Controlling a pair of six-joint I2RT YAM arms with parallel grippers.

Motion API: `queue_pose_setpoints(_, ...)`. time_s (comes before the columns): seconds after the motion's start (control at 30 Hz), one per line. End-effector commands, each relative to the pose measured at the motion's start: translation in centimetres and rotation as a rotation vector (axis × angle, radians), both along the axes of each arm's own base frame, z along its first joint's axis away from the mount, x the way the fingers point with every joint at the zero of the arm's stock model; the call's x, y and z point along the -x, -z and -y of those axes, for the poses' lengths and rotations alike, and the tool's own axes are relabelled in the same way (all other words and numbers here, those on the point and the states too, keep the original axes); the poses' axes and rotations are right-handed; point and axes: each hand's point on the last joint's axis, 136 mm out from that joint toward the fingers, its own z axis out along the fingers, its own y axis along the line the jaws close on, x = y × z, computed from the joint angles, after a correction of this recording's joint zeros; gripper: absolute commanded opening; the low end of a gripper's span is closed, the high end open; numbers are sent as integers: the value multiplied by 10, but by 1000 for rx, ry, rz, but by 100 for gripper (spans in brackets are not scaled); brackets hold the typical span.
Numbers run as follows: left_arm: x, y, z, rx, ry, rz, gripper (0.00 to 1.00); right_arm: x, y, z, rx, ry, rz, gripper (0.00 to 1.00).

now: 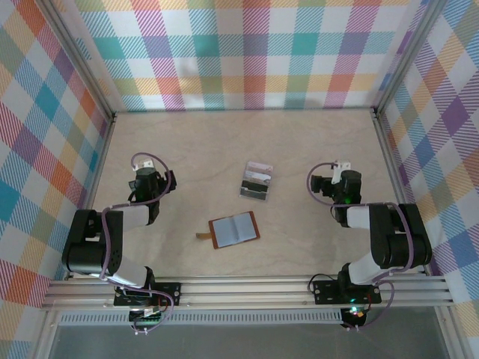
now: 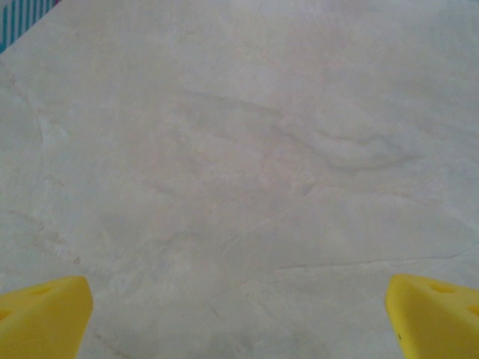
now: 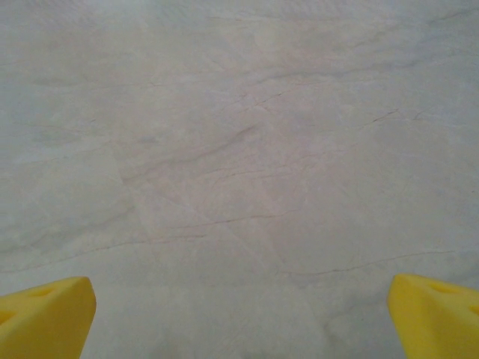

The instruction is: Take the credit cards out of the card holder

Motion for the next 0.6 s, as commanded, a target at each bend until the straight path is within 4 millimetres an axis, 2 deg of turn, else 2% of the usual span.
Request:
queue_pose_setpoints(0.0, -6, -11, 5, -5, 44, 61, 100, -11, -23, -9, -35, -46, 107, 100)
queue_pose_setpoints(0.1, -5, -5, 23, -31, 132, 128, 100, -11, -24, -8, -33, -42, 114, 100)
queue_pose_setpoints(0.17, 0, 2, 21, -30, 121, 106, 100, -11, -24, -7, -34, -39, 115, 100)
queue_pose_setpoints(0.57, -4, 1, 24, -60, 120, 103, 100, -11, -24, -8, -35, -42, 113, 100)
